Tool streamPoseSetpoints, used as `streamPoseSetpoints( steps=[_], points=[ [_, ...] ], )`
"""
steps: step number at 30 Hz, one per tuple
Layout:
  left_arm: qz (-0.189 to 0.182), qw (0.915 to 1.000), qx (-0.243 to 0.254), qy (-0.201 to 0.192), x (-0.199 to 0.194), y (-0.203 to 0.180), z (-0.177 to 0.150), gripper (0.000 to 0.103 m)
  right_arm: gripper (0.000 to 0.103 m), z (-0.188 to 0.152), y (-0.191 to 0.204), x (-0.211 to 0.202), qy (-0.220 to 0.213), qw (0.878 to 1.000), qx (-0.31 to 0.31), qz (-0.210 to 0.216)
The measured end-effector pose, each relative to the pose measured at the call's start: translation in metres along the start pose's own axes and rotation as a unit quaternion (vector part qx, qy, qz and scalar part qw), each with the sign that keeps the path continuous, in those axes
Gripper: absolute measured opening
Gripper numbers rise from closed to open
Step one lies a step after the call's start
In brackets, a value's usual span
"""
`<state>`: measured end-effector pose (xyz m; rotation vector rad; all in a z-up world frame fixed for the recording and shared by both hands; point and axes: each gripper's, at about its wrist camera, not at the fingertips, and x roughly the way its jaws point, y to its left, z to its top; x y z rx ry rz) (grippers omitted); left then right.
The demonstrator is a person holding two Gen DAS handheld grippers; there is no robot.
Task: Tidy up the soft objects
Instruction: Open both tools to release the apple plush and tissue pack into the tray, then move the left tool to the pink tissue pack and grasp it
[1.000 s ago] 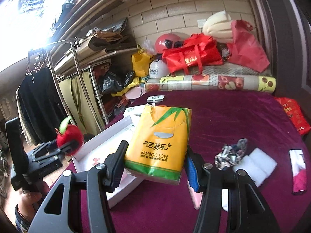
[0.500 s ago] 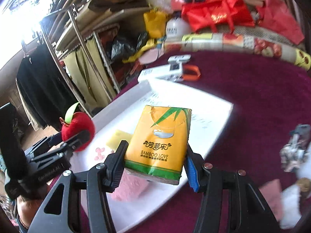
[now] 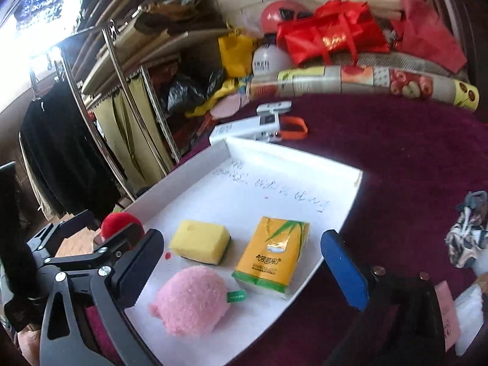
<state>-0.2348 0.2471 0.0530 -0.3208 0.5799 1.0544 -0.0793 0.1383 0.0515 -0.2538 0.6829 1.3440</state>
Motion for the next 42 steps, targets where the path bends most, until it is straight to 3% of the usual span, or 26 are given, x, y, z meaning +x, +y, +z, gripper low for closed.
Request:
streamPoseSetpoints(
  steps=[4, 10, 21, 28, 31, 32, 33, 35, 38, 42],
  points=[
    [-0.014, 0.9998, -0.009, -0.010, -0.010, 0.000, 0.001, 0.103, 0.103, -0.002, -0.002, -0.016, -0.013, 1.000, 0.006, -0.001],
    [-0.066, 0.9962, -0.040, -0.041, -0.036, -0.003, 0.004, 0.103, 0.103, -0.015, -0.008, -0.033, -0.010, 1.000, 0.026, 0.000],
    [-0.100, 0.9946, 0.003, -0.027, -0.044, -0.049, 0.005, 0.103, 0.103, -0.024, -0.049, -0.065, -0.037, 0.996, 0.082, -0.008],
    [-0.142, 0.9882, 0.054, -0.011, -0.049, -0.097, 0.001, 0.103, 0.103, -0.030, -0.111, -0.103, -0.079, 0.986, 0.145, -0.032],
    [-0.191, 0.9774, 0.091, 0.007, -0.048, -0.128, -0.004, 0.103, 0.103, -0.033, -0.149, -0.123, -0.104, 0.976, 0.183, -0.058],
    [-0.213, 0.9715, 0.103, 0.017, -0.046, -0.139, -0.007, 0.103, 0.103, -0.034, -0.163, -0.128, -0.108, 0.972, 0.196, -0.067],
    [-0.250, 0.9603, 0.119, 0.037, -0.043, -0.155, -0.010, 0.103, 0.103, -0.034, -0.177, -0.132, -0.106, 0.969, 0.209, -0.076],
    [-0.278, 0.9470, 0.149, 0.060, -0.038, -0.181, -0.018, 0.103, 0.103, -0.032, -0.205, -0.138, -0.099, 0.961, 0.235, -0.108],
    [-0.275, 0.9384, 0.200, 0.062, -0.033, -0.217, -0.030, 0.103, 0.103, -0.029, -0.241, -0.140, -0.086, 0.949, 0.259, -0.159],
    [-0.283, 0.9307, 0.217, 0.083, -0.020, -0.240, -0.037, 0.103, 0.103, -0.027, -0.273, -0.125, -0.039, 0.949, 0.268, -0.162]
  ],
)
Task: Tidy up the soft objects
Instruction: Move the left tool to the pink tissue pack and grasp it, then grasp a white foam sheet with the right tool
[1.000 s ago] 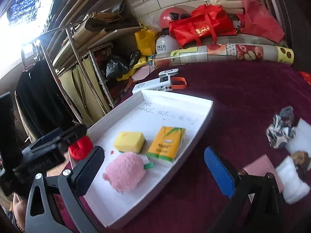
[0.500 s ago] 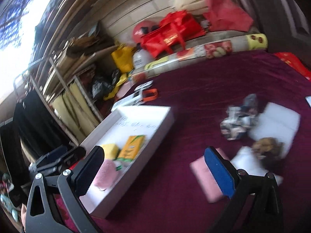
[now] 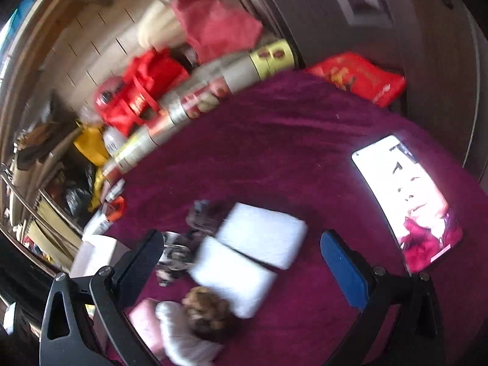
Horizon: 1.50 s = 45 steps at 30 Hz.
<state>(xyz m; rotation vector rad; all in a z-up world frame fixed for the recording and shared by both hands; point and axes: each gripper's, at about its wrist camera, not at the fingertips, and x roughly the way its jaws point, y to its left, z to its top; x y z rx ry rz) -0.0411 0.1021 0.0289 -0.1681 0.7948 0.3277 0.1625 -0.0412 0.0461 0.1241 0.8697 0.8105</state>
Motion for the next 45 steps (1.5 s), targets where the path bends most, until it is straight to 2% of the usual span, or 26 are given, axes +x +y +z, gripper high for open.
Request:
streamPoseSetpoints(
  steps=[2, 5, 11, 14, 18, 20, 21, 25, 28, 31, 36, 37, 38, 41, 45],
  points=[
    [0.000, 1.0000, -0.001, 0.009, 0.012, -0.001, 0.004, 0.103, 0.103, 0.004, -0.002, 0.007, -0.002, 0.999, -0.020, -0.027],
    [0.001, 0.9998, 0.007, 0.020, 0.025, -0.001, 0.007, 0.103, 0.103, 0.008, 0.001, 0.012, -0.011, 0.994, -0.065, -0.090],
    [-0.002, 0.9984, 0.043, 0.038, 0.048, -0.015, 0.012, 0.103, 0.103, 0.010, 0.000, 0.028, 0.017, 0.979, -0.149, -0.138],
    [0.000, 0.9978, 0.049, 0.045, 0.061, -0.020, 0.016, 0.103, 0.101, 0.003, 0.008, 0.047, 0.041, 0.971, -0.186, -0.146],
    [0.009, 0.9976, 0.052, 0.045, 0.065, -0.022, 0.012, 0.103, 0.092, -0.009, 0.019, 0.052, 0.049, 0.969, -0.202, -0.131],
    [0.005, 0.9981, 0.043, 0.045, 0.060, -0.018, 0.008, 0.096, 0.082, -0.013, 0.024, 0.047, 0.062, 0.971, -0.207, -0.099],
    [0.004, 0.9981, 0.038, 0.048, 0.058, -0.014, 0.006, 0.088, 0.081, -0.013, 0.025, 0.045, 0.064, 0.972, -0.207, -0.091],
    [0.010, 0.9986, 0.018, 0.049, 0.049, 0.002, 0.003, 0.087, 0.081, -0.003, 0.017, 0.042, 0.061, 0.977, -0.190, -0.080],
    [0.004, 0.9983, 0.008, 0.057, 0.054, 0.005, 0.006, 0.087, 0.081, -0.001, 0.014, 0.054, 0.082, 0.977, -0.185, -0.068],
    [0.004, 0.9981, 0.018, 0.058, 0.060, -0.001, 0.008, 0.088, 0.083, -0.008, 0.021, 0.067, 0.099, 0.970, -0.209, -0.072],
    [-0.005, 0.9991, -0.004, 0.041, 0.058, 0.005, 0.004, 0.087, 0.082, -0.013, 0.029, 0.058, 0.079, 0.962, -0.247, -0.081],
    [-0.009, 0.9993, -0.009, 0.037, 0.056, 0.008, 0.005, 0.086, 0.073, -0.014, 0.028, 0.057, 0.083, 0.963, -0.246, -0.075],
    [-0.013, 0.9993, -0.015, 0.032, 0.054, 0.009, 0.004, 0.086, 0.068, -0.013, 0.027, 0.058, 0.084, 0.964, -0.243, -0.073],
    [-0.016, 0.9994, -0.029, 0.009, 0.041, 0.014, 0.003, 0.086, 0.066, -0.012, 0.025, 0.050, 0.074, 0.968, -0.230, -0.074],
    [-0.007, 0.9992, -0.038, -0.013, 0.023, 0.016, 0.005, 0.086, 0.066, -0.004, 0.027, 0.023, 0.024, 0.978, -0.197, -0.066]
  ],
)
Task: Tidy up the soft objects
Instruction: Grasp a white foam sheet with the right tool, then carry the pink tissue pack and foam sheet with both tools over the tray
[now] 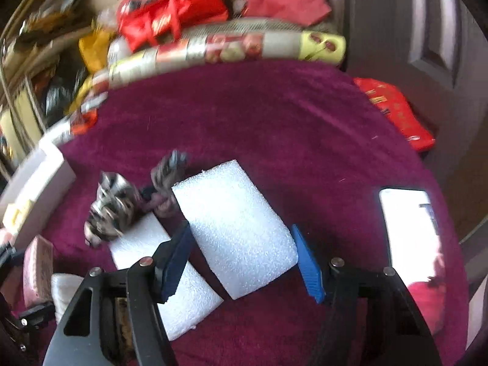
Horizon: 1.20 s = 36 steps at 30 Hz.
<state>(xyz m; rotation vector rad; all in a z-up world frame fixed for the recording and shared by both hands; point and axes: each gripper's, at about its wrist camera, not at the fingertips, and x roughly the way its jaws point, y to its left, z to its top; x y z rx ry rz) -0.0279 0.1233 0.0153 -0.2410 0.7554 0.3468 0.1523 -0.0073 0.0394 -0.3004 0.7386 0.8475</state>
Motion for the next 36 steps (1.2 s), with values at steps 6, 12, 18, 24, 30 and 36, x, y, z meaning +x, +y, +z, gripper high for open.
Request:
streamPoseSetpoints(
  steps=[6, 12, 18, 24, 30, 36],
  points=[
    [0.002, 0.9993, -0.013, -0.035, -0.031, -0.005, -0.002, 0.086, 0.066, -0.010, -0.004, -0.054, -0.061, 0.993, 0.075, 0.070],
    [0.017, 0.9960, -0.025, -0.084, -0.077, 0.000, 0.002, 0.086, 0.066, -0.025, 0.035, -0.079, -0.073, 0.980, 0.101, 0.157],
    [0.052, 0.9898, -0.051, -0.123, -0.118, 0.020, -0.001, 0.086, 0.066, -0.021, 0.073, -0.095, -0.094, 0.975, 0.081, 0.184],
    [0.059, 0.9861, -0.072, -0.137, -0.136, 0.035, -0.008, 0.086, 0.066, -0.021, 0.078, -0.108, -0.106, 0.973, 0.076, 0.191],
    [0.073, 0.9819, -0.079, -0.156, -0.154, 0.040, -0.013, 0.086, 0.066, -0.024, 0.086, -0.125, -0.120, 0.972, 0.068, 0.193],
    [0.083, 0.9780, -0.087, -0.170, -0.171, 0.048, -0.020, 0.086, 0.066, -0.023, 0.099, -0.131, -0.122, 0.970, 0.056, 0.201]
  ],
)
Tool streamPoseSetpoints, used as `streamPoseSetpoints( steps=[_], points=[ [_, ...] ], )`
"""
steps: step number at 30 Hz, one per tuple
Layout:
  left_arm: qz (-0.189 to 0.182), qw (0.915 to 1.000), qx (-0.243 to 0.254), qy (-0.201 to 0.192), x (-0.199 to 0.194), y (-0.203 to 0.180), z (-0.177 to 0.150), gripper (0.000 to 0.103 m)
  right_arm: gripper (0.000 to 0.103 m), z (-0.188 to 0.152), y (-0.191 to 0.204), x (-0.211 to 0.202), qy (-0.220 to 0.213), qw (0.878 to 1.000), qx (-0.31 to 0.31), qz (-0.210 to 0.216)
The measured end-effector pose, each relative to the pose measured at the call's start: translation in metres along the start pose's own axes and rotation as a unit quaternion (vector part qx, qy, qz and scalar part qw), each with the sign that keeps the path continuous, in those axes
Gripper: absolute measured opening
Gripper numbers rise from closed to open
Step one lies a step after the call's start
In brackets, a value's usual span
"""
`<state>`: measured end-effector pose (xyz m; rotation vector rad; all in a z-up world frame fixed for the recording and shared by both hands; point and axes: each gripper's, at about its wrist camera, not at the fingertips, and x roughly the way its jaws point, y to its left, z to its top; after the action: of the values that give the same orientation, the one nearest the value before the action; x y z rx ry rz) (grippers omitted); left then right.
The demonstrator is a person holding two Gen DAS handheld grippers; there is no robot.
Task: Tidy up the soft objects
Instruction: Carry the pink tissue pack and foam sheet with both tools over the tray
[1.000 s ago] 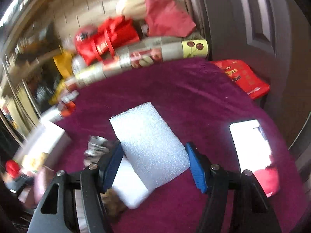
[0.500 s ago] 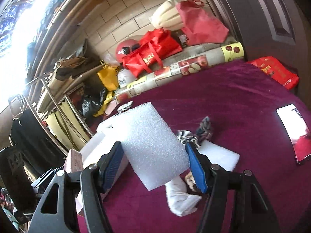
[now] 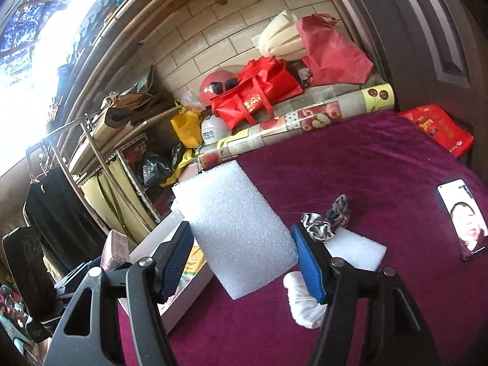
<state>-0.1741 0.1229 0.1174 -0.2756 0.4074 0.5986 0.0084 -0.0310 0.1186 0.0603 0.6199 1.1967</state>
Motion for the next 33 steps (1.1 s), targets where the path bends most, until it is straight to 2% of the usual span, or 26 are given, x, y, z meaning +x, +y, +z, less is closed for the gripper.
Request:
streamPoseSetpoints(
  steps=[14, 23, 33],
  points=[
    [0.029, 0.9989, -0.030, -0.020, -0.023, 0.033, -0.002, 0.086, 0.066, -0.003, 0.023, 0.003, 0.009, 1.000, -0.026, 0.011],
    [0.071, 0.9965, -0.044, -0.007, -0.021, 0.057, -0.012, 0.086, 0.066, -0.008, 0.032, 0.010, 0.023, 0.999, -0.034, 0.020],
    [0.093, 0.9936, -0.064, 0.000, -0.018, 0.083, -0.020, 0.086, 0.066, -0.008, 0.052, 0.028, 0.042, 0.997, -0.053, 0.025]
  ],
)
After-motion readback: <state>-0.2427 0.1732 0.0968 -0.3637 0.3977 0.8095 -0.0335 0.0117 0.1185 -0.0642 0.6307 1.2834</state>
